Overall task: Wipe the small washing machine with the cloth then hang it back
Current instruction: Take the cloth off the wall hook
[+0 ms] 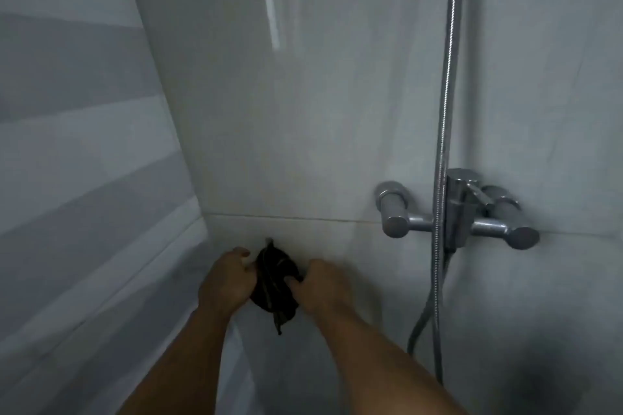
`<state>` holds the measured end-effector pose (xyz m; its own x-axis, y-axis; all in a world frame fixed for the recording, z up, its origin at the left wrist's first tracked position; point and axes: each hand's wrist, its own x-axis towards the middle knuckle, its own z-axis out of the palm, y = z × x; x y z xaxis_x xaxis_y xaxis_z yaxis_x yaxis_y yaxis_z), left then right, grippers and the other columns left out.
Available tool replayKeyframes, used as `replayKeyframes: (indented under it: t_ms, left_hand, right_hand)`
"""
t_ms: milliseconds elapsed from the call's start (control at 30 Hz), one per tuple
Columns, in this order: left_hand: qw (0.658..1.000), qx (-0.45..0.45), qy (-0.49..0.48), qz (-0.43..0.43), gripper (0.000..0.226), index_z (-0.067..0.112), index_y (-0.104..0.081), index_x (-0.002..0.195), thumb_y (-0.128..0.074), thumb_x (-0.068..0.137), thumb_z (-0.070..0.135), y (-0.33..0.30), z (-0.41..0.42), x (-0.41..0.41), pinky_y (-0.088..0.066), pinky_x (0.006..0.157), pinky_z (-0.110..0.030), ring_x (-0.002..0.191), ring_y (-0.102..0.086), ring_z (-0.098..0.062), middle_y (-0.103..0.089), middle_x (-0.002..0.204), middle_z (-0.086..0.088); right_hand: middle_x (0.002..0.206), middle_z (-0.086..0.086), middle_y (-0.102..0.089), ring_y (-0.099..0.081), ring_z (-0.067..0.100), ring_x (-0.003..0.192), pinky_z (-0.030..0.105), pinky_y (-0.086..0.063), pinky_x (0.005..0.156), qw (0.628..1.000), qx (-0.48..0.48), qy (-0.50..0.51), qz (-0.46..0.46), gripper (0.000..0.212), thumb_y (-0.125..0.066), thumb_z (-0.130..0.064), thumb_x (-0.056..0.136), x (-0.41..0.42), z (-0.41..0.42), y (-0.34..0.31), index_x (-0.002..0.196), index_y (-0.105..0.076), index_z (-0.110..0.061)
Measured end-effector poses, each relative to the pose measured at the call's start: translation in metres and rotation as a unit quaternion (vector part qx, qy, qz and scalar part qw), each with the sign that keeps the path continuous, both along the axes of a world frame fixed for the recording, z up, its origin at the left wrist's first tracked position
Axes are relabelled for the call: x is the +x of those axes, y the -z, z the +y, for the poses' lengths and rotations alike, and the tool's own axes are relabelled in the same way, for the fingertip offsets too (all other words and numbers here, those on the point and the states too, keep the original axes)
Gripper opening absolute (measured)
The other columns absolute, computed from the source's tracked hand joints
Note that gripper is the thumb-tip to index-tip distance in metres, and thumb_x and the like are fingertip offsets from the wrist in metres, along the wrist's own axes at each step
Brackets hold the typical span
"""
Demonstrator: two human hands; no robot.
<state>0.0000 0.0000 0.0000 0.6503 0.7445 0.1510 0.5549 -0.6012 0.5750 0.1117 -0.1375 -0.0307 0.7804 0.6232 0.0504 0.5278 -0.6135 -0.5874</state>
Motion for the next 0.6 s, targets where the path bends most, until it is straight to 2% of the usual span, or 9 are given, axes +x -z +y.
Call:
replayKeyframes:
  t_ms: [67,100,133,233,300,367,433,500,600]
  left_hand:
    - [0.997,-0.061,0.028,-0.033,0.025,0.010,-0.066,0.109,-0.051,0.095,0.025,0.022,0.007,0.008,-0.048,0.079,-0.027,0.104,-0.066,-0.028,-0.069,0.108,-0.003]
    - [0.995,-0.074,0.043,-0.053,0.022,0.008,-0.066,0.095,-0.052,0.092,0.025,0.034,0.011,0.013,-0.049,0.072,-0.027,0.092,-0.068,-0.028,-0.070,0.093,-0.002]
    - [0.994,-0.083,0.028,-0.065,0.021,0.008,-0.065,0.092,-0.053,0.090,0.025,0.041,0.010,0.015,-0.052,0.071,-0.029,0.084,-0.068,-0.025,-0.068,0.085,-0.001]
    - [0.981,-0.144,0.006,-0.131,0.014,0.011,-0.065,0.100,-0.061,0.089,0.018,0.058,0.012,0.021,-0.053,0.078,-0.032,0.086,-0.065,-0.018,-0.068,0.091,-0.002]
    - [0.981,-0.147,0.000,-0.129,0.013,0.004,-0.067,0.094,-0.060,0.089,0.014,0.056,0.008,0.020,-0.050,0.073,-0.031,0.087,-0.066,-0.024,-0.069,0.088,-0.008]
    - [0.984,-0.120,0.003,-0.130,0.018,0.003,-0.067,0.085,-0.062,0.084,0.020,0.053,0.000,0.016,-0.049,0.069,-0.031,0.083,-0.066,-0.024,-0.068,0.083,-0.008]
    - [0.988,-0.078,0.002,-0.137,0.020,0.014,-0.066,0.079,-0.063,0.074,0.033,0.053,-0.012,0.007,-0.051,0.072,-0.032,0.080,-0.064,-0.016,-0.066,0.084,0.000]
    - [0.981,-0.112,0.019,-0.156,0.022,0.017,-0.065,0.082,-0.064,0.070,0.035,0.065,-0.028,-0.001,-0.055,0.076,-0.035,0.081,-0.066,-0.016,-0.068,0.088,0.001]
    - [0.952,-0.244,0.039,-0.181,0.036,0.003,-0.064,0.099,-0.066,0.073,0.028,0.107,-0.060,-0.012,-0.058,0.084,-0.048,0.090,-0.070,-0.030,-0.072,0.096,-0.015]
  right_hand:
    - [0.101,0.003,-0.074,-0.069,0.019,0.086,0.028,-0.054,0.066,0.998,0.048,0.028,0.038,0.038,-0.065,-0.050,0.087,-0.002,0.006,0.023,0.100,-0.070,-0.015]
    - [0.099,0.001,-0.074,-0.068,0.016,0.082,0.027,-0.053,0.065,0.995,0.078,0.036,0.054,0.033,-0.065,-0.046,0.087,0.000,0.010,0.036,0.101,-0.071,-0.017]
    - [0.097,0.000,-0.074,-0.066,0.015,0.078,0.026,-0.050,0.061,0.992,0.099,0.044,0.067,0.026,-0.065,-0.040,0.088,-0.003,0.012,0.043,0.100,-0.072,-0.018]
    - [0.087,0.001,-0.072,-0.062,0.014,0.070,0.024,-0.037,0.053,0.979,0.191,0.060,0.046,0.010,-0.062,-0.026,0.088,-0.009,0.022,0.057,0.082,-0.069,-0.021]
    - [0.079,0.000,-0.063,-0.056,0.010,0.066,0.024,-0.035,0.048,0.961,0.264,0.078,0.016,0.019,-0.064,-0.024,0.083,-0.012,0.023,0.057,0.066,-0.058,-0.024]
    - [0.083,-0.002,-0.051,-0.052,0.009,0.071,0.027,-0.043,0.050,0.946,0.306,0.102,-0.020,0.021,-0.066,-0.029,0.078,-0.016,0.018,0.047,0.063,-0.053,-0.021]
    - [0.088,-0.002,-0.047,-0.051,0.011,0.079,0.028,-0.048,0.058,0.930,0.347,0.112,-0.051,0.023,-0.066,-0.036,0.072,-0.017,0.008,0.040,0.065,-0.053,-0.018]
    - [0.085,0.000,-0.054,-0.055,0.013,0.078,0.027,-0.049,0.063,0.910,0.403,0.094,0.001,0.027,-0.067,-0.036,0.071,-0.019,-0.007,0.046,0.067,-0.054,-0.013]
    - [0.068,0.000,-0.059,-0.055,0.008,0.060,0.024,-0.048,0.057,0.878,0.459,0.047,0.126,0.021,-0.070,-0.015,0.082,-0.026,-0.043,0.080,0.074,-0.055,-0.002]
